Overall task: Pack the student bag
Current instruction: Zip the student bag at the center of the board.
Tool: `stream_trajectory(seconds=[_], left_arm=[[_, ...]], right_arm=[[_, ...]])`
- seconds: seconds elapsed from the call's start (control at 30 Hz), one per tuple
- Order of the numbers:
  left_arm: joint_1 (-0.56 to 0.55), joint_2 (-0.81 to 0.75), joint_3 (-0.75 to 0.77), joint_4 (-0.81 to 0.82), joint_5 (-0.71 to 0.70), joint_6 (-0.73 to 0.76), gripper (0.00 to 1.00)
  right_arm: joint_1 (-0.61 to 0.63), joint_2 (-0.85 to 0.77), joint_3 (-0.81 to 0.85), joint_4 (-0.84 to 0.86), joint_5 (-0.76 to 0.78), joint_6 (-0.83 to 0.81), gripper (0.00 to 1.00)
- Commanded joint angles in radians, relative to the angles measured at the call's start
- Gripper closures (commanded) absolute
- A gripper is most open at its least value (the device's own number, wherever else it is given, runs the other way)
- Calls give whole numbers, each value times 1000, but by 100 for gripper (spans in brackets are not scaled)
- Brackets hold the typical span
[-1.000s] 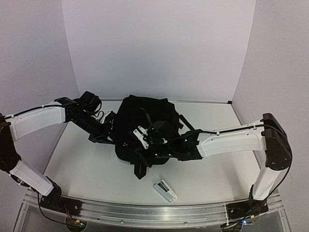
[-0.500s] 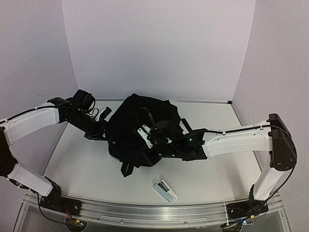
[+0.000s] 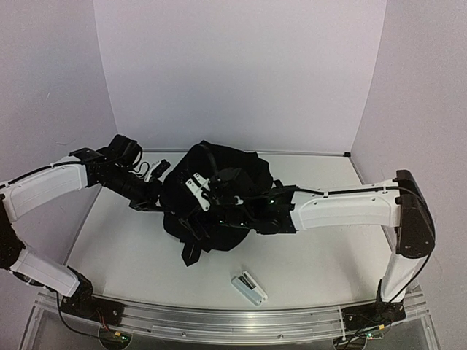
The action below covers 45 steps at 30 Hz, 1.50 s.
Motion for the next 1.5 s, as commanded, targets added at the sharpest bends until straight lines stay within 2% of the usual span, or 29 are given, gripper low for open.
stream_trajectory(seconds=[0.0,0.27,0.43,0.53,0.6,0.67,0.73,0.93,1.47], left_arm=[[0,-51,-11,57,0,-21,100],[1,-54,-8,55,-11,-35,100],[1,-63,-6,56,-25,-40,100],[1,-63,-7,54,-39,-44,100],[2,-60,-6,49,-59,-47,100],[5,-57,-4,40,-90,-50,100],[15,-58,1,31,-129,-54,100],[56,-73,23,27,-195,-47,100],[96,-49,116,36,-210,56,100]], right_arm=[[8,89,80,27,31,-74,15],[17,199,150,36,129,-156,16],[31,237,158,86,233,-200,26],[31,228,127,130,270,-199,48],[33,203,97,159,272,-188,72],[35,168,69,182,266,-175,90],[39,141,47,184,268,-165,100],[51,38,-52,177,265,-122,100],[53,-154,-250,93,293,53,100]])
